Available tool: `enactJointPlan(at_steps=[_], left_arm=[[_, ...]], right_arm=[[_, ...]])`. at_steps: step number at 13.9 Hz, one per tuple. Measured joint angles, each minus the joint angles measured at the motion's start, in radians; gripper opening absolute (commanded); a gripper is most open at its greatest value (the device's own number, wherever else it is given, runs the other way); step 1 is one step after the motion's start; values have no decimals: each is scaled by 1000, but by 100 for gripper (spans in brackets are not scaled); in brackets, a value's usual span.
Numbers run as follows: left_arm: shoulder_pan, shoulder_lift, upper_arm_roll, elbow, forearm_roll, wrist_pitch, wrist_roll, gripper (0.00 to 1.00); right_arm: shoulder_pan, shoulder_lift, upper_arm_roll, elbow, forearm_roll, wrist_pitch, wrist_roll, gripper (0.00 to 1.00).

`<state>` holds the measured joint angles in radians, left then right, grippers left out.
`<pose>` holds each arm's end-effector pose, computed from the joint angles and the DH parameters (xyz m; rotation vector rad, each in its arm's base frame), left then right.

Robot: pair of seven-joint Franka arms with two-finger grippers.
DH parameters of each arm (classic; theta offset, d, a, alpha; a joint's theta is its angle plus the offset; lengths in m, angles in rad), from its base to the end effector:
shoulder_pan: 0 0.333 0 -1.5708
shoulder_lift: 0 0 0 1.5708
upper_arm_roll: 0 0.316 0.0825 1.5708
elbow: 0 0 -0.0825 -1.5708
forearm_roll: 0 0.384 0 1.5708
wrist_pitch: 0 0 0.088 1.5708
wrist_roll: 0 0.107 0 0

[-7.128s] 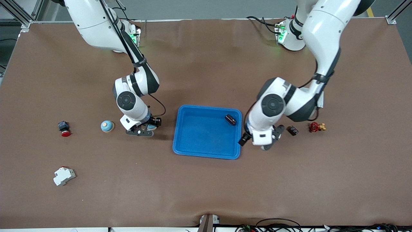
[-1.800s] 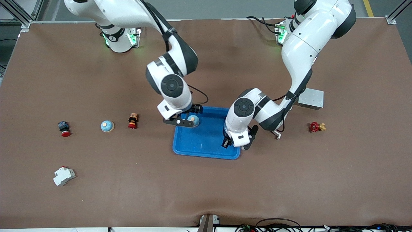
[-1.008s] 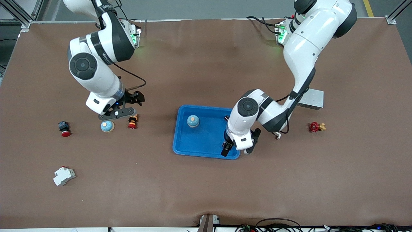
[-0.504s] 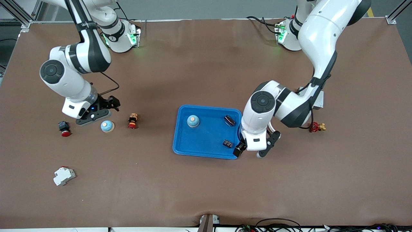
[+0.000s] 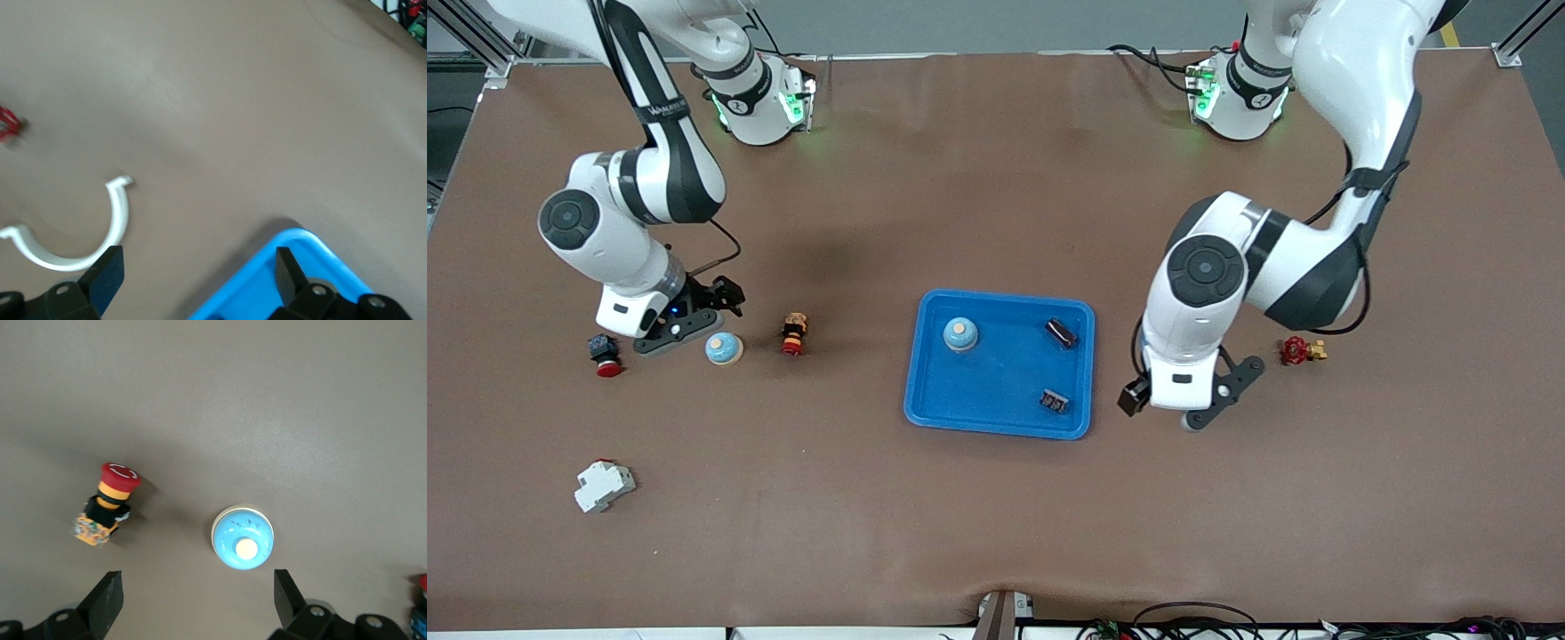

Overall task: Place electrolytic capacitor and blue bell in tray
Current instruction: 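Release the capacitor in the tray while the right gripper reaches the bell, then grasp the second blue bell with the right gripper while the left arm withdraws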

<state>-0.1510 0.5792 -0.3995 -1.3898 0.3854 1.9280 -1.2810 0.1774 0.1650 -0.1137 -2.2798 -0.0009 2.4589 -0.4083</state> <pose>0.6463 -0.3002 0.3928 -2.8891 -0.9824 -0.1835 0.5315 0.0338 0.2844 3.0327 0.7331 0.0182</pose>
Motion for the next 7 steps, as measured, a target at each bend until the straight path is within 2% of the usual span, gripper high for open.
enactJointPlan(at_steps=[7], left_arm=[[118, -156, 1, 0, -70, -136, 319, 100]], right_arm=[[-41, 140, 0, -3, 0, 106, -69, 100]])
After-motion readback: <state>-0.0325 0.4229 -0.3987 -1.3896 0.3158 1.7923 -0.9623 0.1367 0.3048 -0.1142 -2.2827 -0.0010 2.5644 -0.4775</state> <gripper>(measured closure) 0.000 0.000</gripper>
